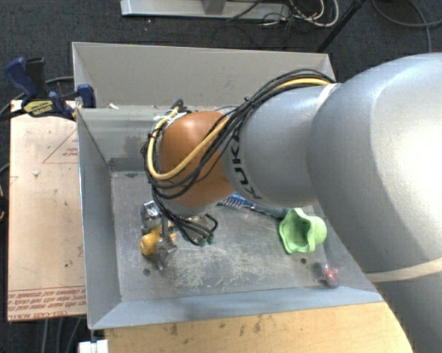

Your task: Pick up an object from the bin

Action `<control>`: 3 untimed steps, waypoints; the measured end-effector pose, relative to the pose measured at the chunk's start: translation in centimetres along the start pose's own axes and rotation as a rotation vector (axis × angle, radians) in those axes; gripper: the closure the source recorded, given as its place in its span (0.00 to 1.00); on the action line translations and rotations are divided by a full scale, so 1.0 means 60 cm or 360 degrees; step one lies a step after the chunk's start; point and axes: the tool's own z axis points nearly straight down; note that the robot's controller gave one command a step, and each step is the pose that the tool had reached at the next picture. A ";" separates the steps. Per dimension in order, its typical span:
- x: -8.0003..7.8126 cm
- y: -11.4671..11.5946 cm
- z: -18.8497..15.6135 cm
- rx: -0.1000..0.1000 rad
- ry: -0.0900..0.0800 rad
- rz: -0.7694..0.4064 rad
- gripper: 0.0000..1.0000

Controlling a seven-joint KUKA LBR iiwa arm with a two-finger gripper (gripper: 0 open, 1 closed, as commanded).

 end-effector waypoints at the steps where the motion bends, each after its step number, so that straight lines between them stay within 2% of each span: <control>1: 0.010 0.006 -0.261 0.0003 0.0003 -0.0070 1.00; 2: 0.013 0.005 -0.253 0.0001 0.0016 -0.0069 0.00; 3: -0.032 0.047 -0.021 -0.0005 0.0027 -0.0657 0.00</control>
Offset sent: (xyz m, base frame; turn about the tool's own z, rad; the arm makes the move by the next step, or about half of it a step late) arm -0.0106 -0.0016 0.1518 -0.0457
